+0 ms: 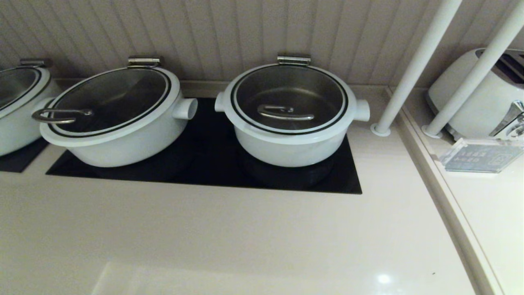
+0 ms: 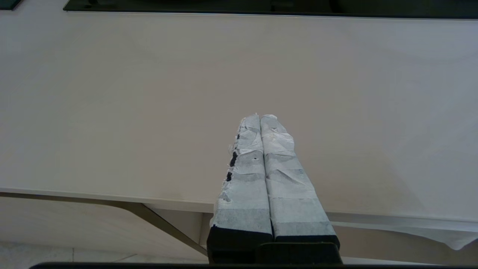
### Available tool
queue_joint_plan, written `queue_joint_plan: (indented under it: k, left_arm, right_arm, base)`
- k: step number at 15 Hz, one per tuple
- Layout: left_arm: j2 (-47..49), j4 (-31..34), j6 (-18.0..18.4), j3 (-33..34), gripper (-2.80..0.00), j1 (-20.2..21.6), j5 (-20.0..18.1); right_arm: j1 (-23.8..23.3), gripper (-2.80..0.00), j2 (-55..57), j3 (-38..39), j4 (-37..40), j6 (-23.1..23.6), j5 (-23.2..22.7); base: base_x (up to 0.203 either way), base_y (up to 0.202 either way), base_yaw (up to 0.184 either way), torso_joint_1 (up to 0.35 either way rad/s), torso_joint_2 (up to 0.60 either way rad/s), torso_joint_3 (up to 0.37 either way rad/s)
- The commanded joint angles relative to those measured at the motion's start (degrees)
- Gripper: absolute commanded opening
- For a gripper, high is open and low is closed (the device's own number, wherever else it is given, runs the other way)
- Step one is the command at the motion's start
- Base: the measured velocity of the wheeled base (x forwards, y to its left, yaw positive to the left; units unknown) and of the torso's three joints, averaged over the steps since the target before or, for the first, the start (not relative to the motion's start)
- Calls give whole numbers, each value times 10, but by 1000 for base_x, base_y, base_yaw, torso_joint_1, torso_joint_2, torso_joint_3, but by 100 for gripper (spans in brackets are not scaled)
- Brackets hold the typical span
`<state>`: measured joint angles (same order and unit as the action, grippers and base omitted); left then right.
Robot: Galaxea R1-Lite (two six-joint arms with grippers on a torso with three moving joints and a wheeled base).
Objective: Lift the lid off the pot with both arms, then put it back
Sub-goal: Open the food pot lid a small opening with the left arm
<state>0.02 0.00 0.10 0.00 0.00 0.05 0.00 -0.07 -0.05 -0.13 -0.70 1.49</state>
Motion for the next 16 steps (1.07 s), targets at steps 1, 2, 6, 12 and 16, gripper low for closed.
queue_joint_plan:
  k: [1,2,6,12,16]
  left_arm:
    - [0,0,0,0,-280,0,0]
    - [0,0,0,0,-280,0,0]
    - [0,-1,1,0,-280,0,0]
    - [0,-1,6,0,-280,0,0]
    - [0,0,23,0,-280,0,-3]
  right_arm:
    - [0,-280,1,0,-1,2,0]
    - [0,-280,1,0,-1,2,0]
    - [0,-280,1,0,0,-1,1]
    - [0,-280,1,0,-1,7,-2]
    - [0,-280,1,0,0,16,-8]
  base:
    - [0,0,0,0,0,0]
    - [0,0,0,0,0,0]
    - [0,0,0,0,0,0]
    - [0,0,0,0,0,0]
    - [0,0,0,0,0,0]
